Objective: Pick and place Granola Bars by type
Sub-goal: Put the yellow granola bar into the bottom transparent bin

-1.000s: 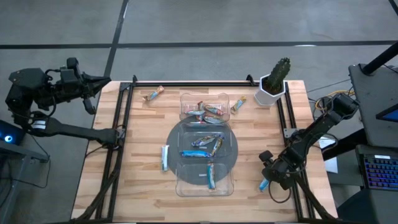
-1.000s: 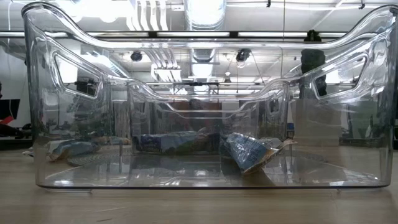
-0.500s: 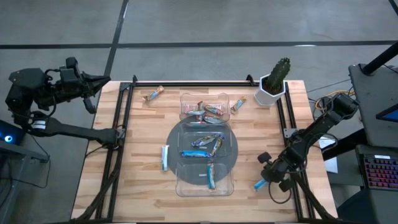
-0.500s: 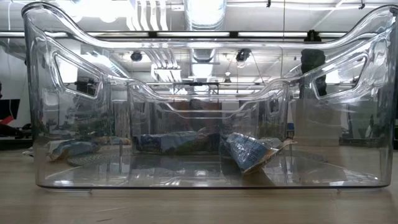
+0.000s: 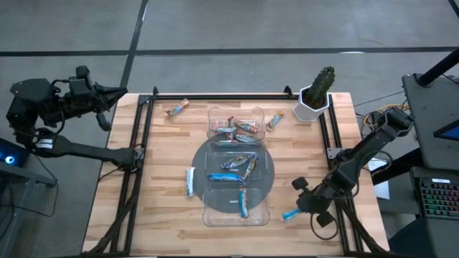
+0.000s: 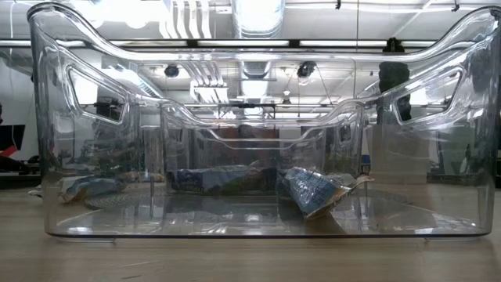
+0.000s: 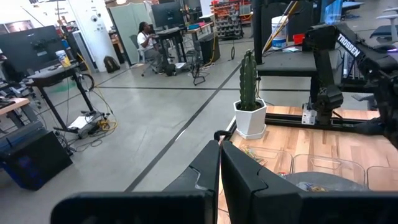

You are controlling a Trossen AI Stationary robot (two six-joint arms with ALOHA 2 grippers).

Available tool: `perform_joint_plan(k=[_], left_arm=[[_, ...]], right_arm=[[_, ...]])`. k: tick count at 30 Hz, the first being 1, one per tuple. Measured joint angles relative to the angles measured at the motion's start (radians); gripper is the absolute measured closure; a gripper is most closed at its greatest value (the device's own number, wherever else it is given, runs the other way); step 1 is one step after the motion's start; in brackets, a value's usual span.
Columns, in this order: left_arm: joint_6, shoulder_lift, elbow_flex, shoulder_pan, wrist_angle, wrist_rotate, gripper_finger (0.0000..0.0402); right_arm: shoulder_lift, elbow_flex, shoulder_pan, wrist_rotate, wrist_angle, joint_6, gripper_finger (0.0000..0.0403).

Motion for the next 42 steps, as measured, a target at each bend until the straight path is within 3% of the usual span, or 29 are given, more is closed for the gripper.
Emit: perform_joint_plan(k=[7,23,33,42], left_arm=[[0.000,0.000,0.000,0.000,0.000,0.000,0.0402],[0.004,0.000,0.000,0.000,0.000,0.001,0.0402],[0.030,0.000,0.000,0.000,0.000,0.001,0.0402],[0.049,0.000,0.000,0.000,0.000,0.002,0.0402]], right_arm=[[0.000,0.187,-0.030,0.124,-0.023,-0.003,0.0350],[0.000,0.588,-0.129,0.183,-0.021,-0.018,0.0349],[0.067,0.787,-0.216,0.201,-0.041,-0.312,0.0349],[0.225,0.950,-0.295,0.090,-0.347,-0.516,0.0349]])
